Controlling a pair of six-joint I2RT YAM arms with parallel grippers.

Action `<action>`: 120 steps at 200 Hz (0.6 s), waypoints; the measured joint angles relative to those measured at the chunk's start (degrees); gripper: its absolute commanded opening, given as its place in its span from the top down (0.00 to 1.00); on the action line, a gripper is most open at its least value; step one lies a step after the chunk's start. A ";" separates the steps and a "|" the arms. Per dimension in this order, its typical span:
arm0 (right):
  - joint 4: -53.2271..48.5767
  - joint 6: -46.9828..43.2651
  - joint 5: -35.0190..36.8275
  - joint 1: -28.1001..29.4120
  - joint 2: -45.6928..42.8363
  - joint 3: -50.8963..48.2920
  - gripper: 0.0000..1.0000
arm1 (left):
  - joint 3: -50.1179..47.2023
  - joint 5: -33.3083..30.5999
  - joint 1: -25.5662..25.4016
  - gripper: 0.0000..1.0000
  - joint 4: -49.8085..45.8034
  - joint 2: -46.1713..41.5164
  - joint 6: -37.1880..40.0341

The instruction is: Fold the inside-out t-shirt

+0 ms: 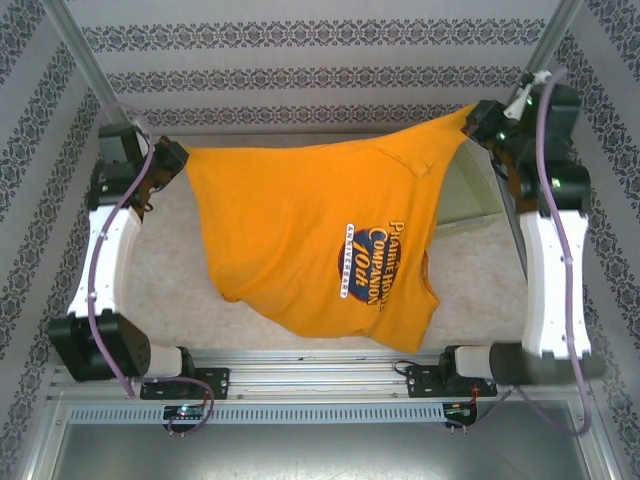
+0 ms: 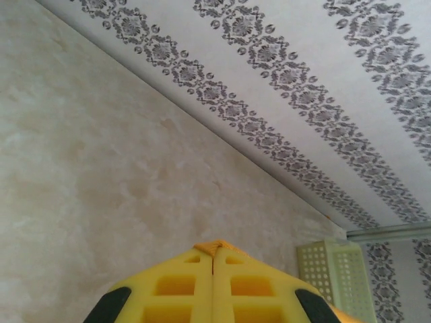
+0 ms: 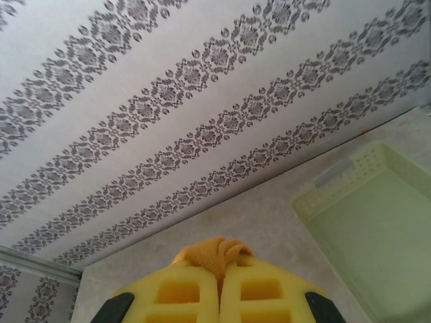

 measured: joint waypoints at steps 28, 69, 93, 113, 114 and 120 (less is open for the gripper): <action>1.57 0.96 -2.14 0.02 11.32 13.81 1.00 | 16.39 -2.71 -0.96 1.00 -1.09 9.60 0.63; 2.60 2.97 -4.57 0.02 23.17 39.08 1.00 | 45.20 -7.06 -1.18 1.00 -6.54 22.01 2.78; 3.02 3.69 -5.64 0.02 26.75 49.18 1.00 | 63.45 -8.76 -0.44 1.00 -10.95 28.11 4.55; 4.22 4.20 -6.95 0.04 26.73 50.01 1.00 | 70.34 -9.14 1.44 1.00 -12.39 29.49 5.38; 4.28 4.20 -6.99 0.04 26.73 49.99 1.00 | 70.51 -9.11 1.60 1.00 -12.46 29.46 5.42; 4.63 4.09 -7.37 0.07 26.51 49.31 1.00 | 70.90 -9.14 2.21 1.00 -12.68 29.22 5.66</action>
